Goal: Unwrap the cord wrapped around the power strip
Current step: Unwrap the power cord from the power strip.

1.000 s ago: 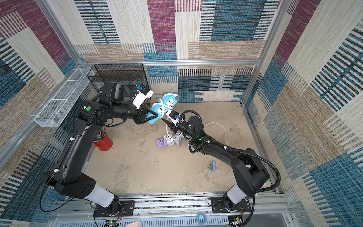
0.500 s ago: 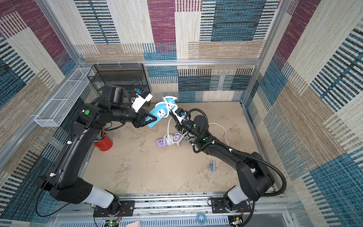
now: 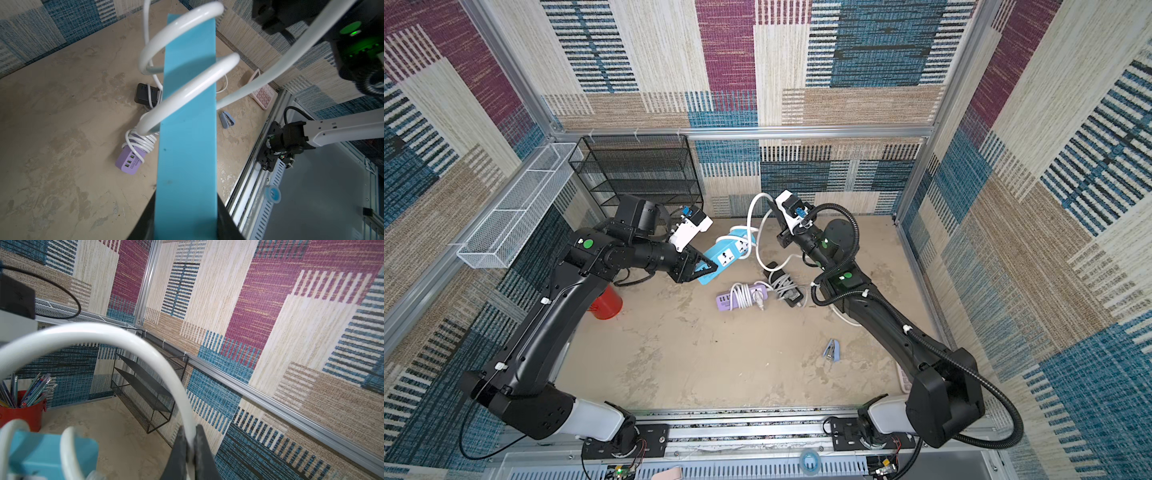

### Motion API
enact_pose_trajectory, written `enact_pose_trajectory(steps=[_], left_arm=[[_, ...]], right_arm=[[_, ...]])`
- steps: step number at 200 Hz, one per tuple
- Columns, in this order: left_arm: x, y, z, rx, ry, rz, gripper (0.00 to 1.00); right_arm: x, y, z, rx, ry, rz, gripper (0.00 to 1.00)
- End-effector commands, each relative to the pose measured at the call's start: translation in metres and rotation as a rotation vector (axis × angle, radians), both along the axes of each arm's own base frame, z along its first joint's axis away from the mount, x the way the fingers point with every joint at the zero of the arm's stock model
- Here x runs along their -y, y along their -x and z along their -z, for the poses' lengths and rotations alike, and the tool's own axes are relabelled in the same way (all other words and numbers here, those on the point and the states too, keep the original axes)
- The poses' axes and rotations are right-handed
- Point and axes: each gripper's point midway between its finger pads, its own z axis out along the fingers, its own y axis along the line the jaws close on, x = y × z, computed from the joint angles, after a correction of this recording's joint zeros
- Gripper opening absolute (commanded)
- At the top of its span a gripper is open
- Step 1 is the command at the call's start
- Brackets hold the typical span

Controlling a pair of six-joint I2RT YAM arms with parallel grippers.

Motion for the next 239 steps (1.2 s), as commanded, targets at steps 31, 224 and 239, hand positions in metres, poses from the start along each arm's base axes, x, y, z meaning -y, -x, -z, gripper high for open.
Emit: enact_pose_trajectory(steps=[31,224,239], left_arm=[[-0.006,-0.049,-0.027,0.160,-0.020,-0.112,0.00],[0.035,0.032,-0.033,-0.016,0.195,0.151,0.00],[0.031,0.036,-0.011,-0.048,0.175,0.135,0.00]], right_arm=[[0.019,0.038,0.042,-0.133,0.038,0.003,0.00],[-0.024,-0.116,0.131,-0.436,-0.019,-0.071,0.00],[-0.019,-0.122,0.109,-0.406,-0.021,-0.057,0.00]])
